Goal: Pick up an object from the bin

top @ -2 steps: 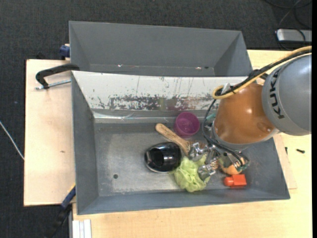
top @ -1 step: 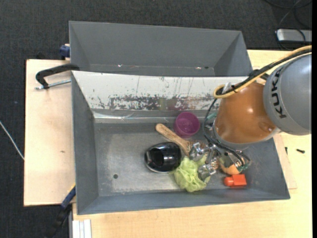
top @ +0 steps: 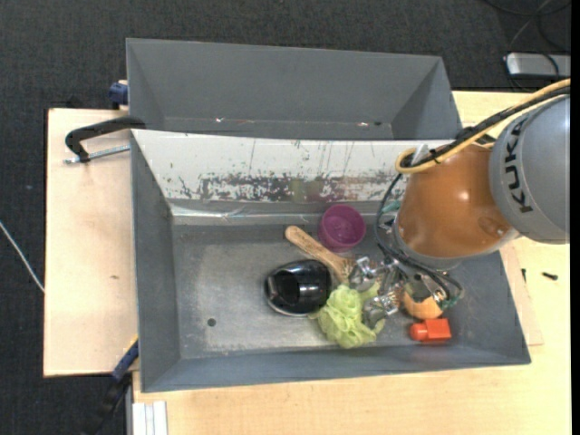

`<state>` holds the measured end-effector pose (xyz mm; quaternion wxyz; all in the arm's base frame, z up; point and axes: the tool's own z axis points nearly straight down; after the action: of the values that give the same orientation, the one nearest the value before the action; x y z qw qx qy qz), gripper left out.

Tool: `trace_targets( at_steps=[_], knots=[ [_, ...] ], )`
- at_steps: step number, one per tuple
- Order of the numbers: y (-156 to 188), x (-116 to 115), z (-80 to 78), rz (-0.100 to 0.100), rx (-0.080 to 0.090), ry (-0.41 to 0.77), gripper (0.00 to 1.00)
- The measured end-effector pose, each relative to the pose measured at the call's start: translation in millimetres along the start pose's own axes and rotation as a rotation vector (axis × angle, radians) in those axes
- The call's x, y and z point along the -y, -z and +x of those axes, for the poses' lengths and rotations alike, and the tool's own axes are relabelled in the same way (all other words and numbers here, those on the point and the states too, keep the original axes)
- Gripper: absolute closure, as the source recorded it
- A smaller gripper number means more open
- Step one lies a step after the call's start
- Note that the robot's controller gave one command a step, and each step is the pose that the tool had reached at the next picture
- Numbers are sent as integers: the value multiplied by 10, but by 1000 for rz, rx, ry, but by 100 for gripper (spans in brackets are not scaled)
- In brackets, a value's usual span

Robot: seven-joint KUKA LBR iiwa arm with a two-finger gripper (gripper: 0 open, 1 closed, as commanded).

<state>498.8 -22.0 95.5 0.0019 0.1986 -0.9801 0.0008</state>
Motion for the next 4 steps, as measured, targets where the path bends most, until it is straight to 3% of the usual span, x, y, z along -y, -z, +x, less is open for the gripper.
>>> trace_targets(
  at_steps=[4],
  knots=[
    [282,-9,4,-2,0,1,100]
  ],
)
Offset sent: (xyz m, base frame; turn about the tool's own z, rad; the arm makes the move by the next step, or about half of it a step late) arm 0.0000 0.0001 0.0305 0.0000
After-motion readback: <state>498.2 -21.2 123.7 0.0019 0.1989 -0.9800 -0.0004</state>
